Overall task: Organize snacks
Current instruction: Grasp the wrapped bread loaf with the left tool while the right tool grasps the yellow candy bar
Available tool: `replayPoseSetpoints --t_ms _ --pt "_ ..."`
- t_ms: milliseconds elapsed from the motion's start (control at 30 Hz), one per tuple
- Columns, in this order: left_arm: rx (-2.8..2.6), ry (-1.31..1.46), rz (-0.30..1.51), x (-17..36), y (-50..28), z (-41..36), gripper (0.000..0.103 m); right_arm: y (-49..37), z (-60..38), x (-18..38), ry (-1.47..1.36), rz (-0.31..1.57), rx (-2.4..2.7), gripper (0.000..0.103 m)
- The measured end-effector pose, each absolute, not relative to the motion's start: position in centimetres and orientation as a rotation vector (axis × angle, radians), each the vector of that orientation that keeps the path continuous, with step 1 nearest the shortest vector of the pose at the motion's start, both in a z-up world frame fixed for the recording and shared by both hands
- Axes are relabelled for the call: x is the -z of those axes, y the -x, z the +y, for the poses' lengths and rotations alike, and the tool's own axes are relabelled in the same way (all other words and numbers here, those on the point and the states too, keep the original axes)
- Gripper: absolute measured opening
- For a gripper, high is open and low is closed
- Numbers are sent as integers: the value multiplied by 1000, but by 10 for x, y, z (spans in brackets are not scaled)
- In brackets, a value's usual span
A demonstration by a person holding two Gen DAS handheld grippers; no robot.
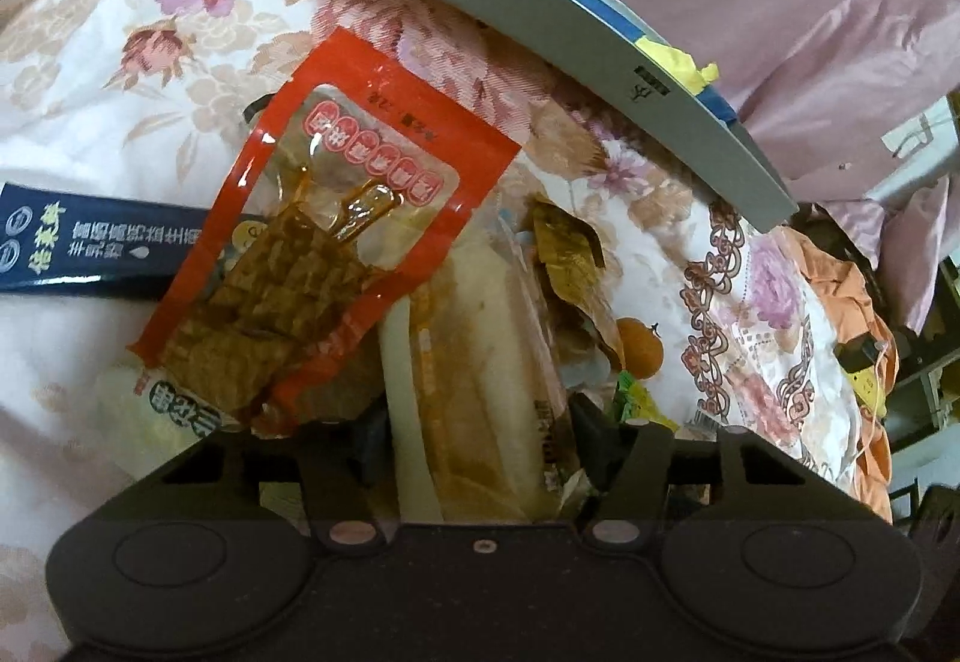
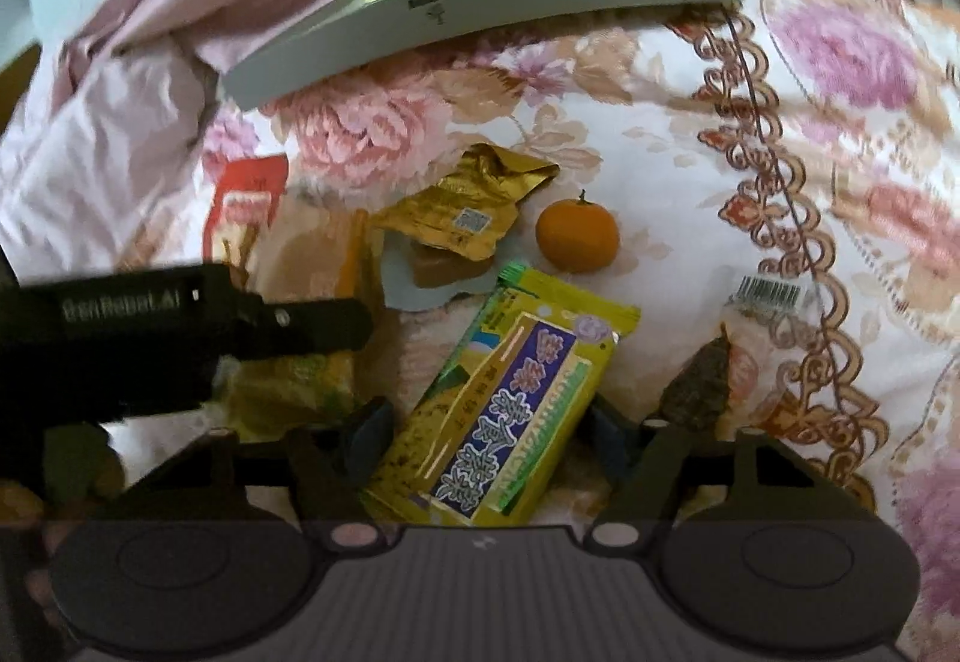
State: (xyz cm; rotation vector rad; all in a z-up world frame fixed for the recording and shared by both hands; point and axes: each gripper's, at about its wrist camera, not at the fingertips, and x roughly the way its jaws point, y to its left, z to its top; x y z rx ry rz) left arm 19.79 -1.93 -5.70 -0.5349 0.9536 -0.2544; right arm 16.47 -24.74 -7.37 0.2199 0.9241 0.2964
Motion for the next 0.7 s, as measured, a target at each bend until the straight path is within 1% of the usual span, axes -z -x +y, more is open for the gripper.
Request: replayPoseSetpoints --t_ms 200,267,333,400,433,567,700 --pt "243 539 968 54 -190 -20 58 -162 -252 72 -248 921 -305 66" --pt "239 540 973 52 -186 -20 58 -160 -256 71 -275 922 -310 56" --pt "231 550 977 49 -181 -19 57 -159 -261 70 -319 927 -317 51" --pt "224 572 982 47 -177 -16 57 -158 -268 70 -376 935 -327 49" --pt "221 583 983 46 -175 -15 57 -158 -272 70 -403 936 -330 45" --pt "216 594 985 40 -167 -13 56 -157 -282 71 -493 937 -345 44" --pt "216 595 988 35 -160 -14 56 -157 -286 68 -510 917 -351 44"
